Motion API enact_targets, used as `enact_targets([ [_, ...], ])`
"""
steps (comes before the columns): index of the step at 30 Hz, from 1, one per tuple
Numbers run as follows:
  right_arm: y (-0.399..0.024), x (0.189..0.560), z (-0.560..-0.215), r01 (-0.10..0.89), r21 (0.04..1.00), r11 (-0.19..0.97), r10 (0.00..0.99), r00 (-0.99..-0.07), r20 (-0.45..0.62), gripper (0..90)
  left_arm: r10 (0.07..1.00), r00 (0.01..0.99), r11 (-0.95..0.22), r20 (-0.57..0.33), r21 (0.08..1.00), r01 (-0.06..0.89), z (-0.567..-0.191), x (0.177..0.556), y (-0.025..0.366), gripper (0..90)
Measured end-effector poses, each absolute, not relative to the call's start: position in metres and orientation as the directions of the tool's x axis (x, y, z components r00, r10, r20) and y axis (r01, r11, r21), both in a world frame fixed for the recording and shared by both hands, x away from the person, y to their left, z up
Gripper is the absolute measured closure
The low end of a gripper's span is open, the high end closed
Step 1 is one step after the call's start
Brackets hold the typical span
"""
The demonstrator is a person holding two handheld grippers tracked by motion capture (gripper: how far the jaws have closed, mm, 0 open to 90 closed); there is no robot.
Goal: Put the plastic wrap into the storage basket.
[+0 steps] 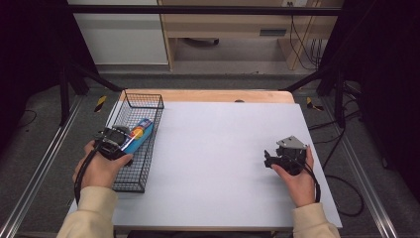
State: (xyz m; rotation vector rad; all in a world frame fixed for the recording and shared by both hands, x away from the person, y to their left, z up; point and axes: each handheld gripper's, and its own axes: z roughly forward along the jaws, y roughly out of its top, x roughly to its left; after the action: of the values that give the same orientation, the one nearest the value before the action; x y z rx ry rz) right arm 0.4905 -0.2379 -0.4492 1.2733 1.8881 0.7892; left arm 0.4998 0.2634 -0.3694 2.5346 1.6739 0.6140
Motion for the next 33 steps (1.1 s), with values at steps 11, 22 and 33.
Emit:
enact_targets([
  [11,-0.237,0.49,-0.449,0.495,0.804,0.329,0.94,-0.257,-0.226,8.3,0.895,0.342,-0.437,0.286,0.418,0.796,-0.351,0.481,0.259,16.6],
  [22,-0.238,0.488,-0.446,0.477,0.819,0.319,0.942,-0.253,-0.22,5.7,0.901,0.404,-0.409,0.154,0.611,0.678,-0.334,0.465,0.243,8.2],
  [33,-0.239,0.486,-0.445,0.472,0.824,0.313,0.943,-0.255,-0.213,4.9,0.87,0.465,-0.441,0.165,0.682,0.583,-0.324,0.456,0.221,5.4],
])
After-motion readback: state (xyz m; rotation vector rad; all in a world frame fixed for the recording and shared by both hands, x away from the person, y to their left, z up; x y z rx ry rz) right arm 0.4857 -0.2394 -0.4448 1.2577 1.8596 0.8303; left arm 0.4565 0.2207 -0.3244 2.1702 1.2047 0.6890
